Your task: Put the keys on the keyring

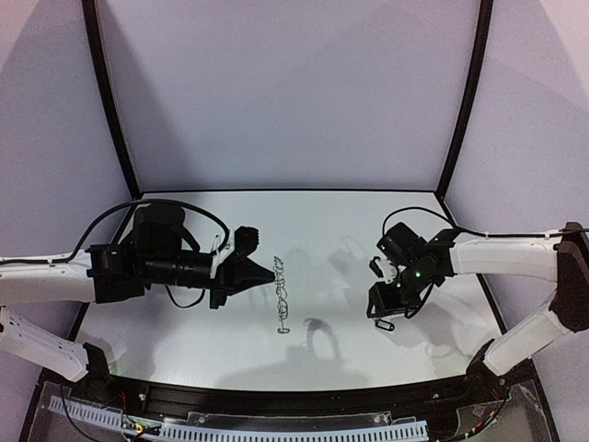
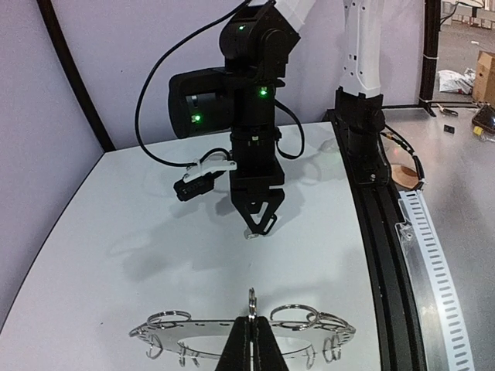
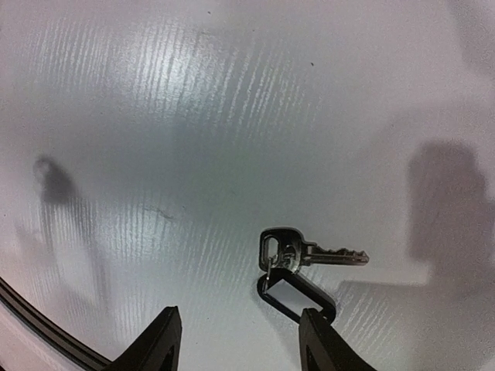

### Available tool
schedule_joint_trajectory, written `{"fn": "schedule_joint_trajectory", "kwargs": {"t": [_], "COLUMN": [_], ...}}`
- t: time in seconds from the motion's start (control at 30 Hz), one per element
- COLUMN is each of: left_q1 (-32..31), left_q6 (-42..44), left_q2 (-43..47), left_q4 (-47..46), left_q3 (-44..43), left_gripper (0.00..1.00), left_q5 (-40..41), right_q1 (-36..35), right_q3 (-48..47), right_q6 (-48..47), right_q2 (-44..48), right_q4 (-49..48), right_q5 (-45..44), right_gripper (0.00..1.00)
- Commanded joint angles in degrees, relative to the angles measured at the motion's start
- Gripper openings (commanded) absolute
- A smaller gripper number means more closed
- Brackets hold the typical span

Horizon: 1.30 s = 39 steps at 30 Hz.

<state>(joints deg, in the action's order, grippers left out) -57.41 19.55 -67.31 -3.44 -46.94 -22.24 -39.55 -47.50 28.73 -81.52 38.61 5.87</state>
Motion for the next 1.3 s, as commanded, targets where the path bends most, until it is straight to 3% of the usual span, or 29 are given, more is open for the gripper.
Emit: {"fn": "schedule_joint_trajectory", "kwargs": {"t": [0.0, 0.6, 1.27], "left_q1": [-0.2, -0.2, -0.2], "left_q6": [-0.7, -2.0, -3.0], "left_q2": [0.3, -0.6, -0.3], "left_q4": [-2.1, -4.8, -5.0], "left_q3": [-0.3, 0.3, 0.5], "left_gripper": [0.01, 0.01, 0.01], "left_q5": [0.8, 0.0, 0.2], "right_q1": [0.5, -9.0, -12.6], "right_q3": [4.0, 16.4, 17.7], "right_q6": [1.9, 4.3, 4.4], "right_q2": [3.2, 9.5, 5.6], "right_q4": [-5.0, -20.6, -22.8], "right_q5": [-1.3, -18.7, -20.3], "right_gripper": [0.52, 0.39, 0.23]}}
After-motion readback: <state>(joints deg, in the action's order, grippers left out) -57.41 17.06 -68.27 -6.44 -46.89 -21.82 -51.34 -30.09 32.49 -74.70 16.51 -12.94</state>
